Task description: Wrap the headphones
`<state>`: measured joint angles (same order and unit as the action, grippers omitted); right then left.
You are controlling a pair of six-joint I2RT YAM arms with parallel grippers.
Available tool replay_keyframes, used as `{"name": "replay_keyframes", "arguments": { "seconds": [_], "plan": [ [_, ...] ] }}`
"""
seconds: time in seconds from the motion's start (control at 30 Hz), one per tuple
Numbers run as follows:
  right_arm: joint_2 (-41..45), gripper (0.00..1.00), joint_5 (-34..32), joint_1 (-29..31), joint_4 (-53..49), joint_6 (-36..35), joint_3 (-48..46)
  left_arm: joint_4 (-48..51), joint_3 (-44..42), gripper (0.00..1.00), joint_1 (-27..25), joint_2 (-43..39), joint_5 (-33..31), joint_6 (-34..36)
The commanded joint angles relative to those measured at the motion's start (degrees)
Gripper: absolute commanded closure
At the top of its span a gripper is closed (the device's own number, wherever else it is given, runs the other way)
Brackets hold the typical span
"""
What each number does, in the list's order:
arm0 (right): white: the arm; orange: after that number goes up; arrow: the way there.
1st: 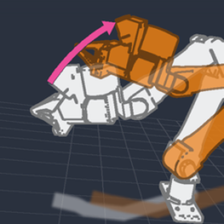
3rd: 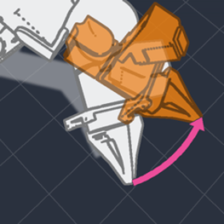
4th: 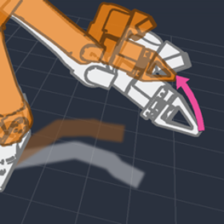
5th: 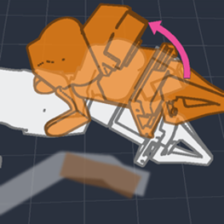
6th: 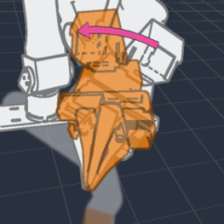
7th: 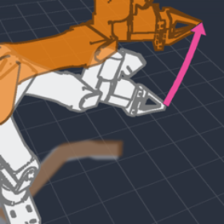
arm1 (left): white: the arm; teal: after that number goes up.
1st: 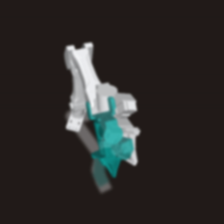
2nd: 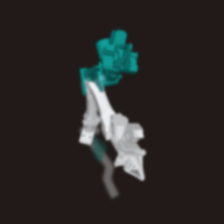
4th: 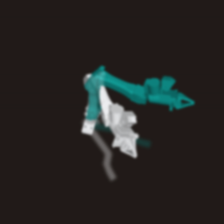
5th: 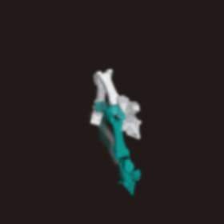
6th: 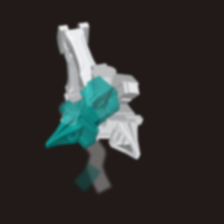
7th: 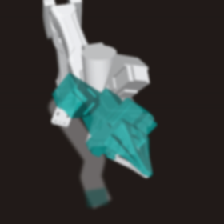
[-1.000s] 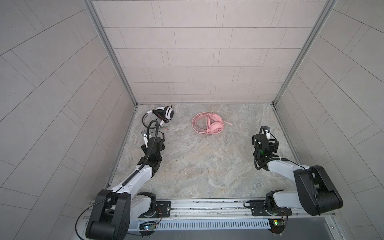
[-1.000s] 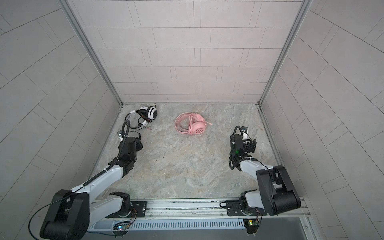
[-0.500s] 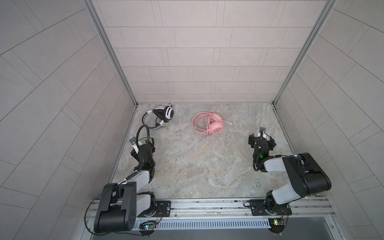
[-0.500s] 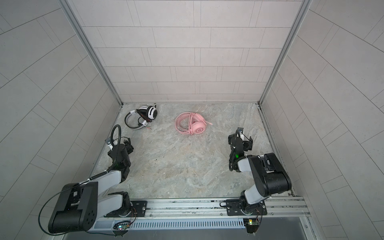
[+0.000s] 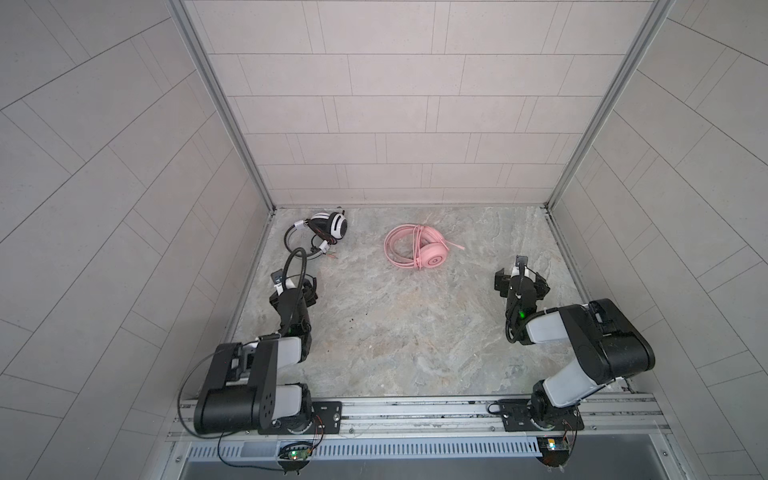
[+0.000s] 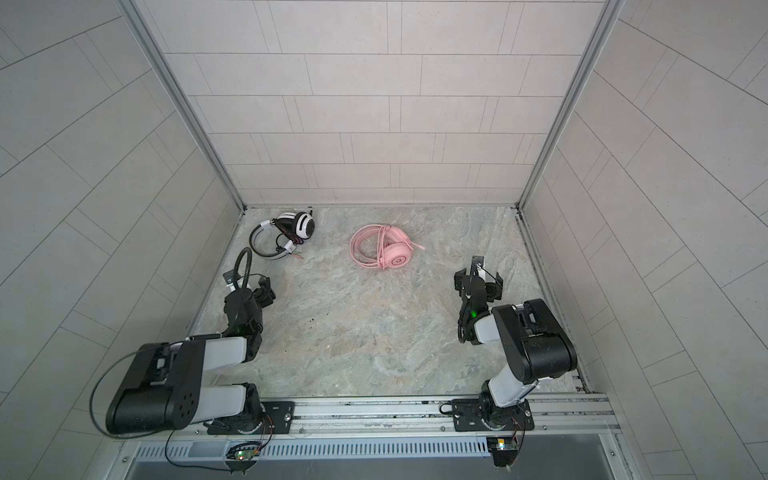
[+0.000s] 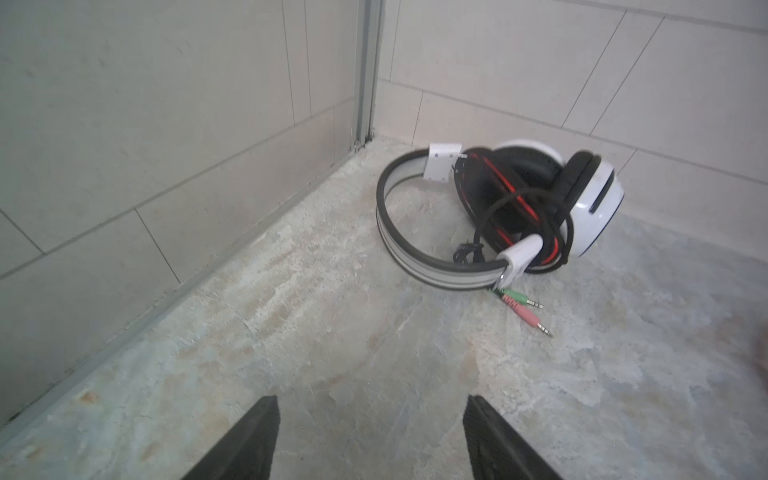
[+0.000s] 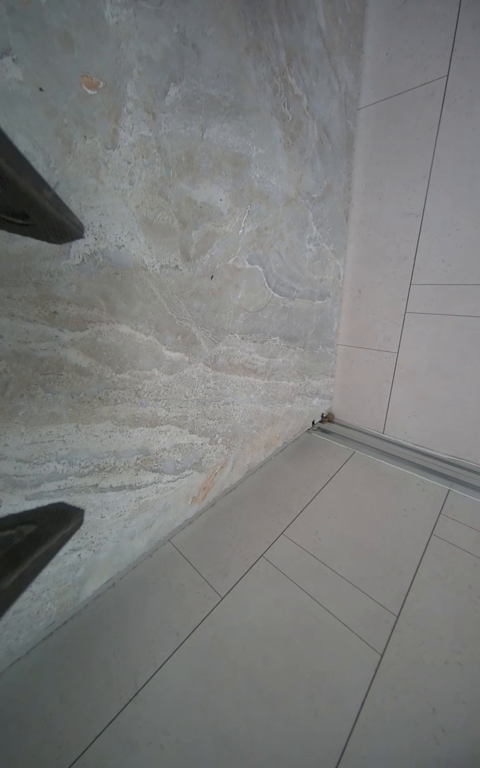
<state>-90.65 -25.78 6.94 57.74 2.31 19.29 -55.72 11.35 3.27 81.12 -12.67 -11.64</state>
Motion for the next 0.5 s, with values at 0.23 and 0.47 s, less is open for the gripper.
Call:
{"name": "replay_keyframes", "arguments": {
  "seconds": [0.23,0.47],
  "plan": [
    [-0.32,0.01,0.03,-0.17,1.18,-0.72,0.50,-3.13,5.08,0.00,0.43,7.45,9.88,5.44],
    [-0.32,0.01,0.03,-0.20,1.18,-0.68,0.47,-4.93,7.39,0.00,0.31,9.83,12.19,6.51]
  ]
}}
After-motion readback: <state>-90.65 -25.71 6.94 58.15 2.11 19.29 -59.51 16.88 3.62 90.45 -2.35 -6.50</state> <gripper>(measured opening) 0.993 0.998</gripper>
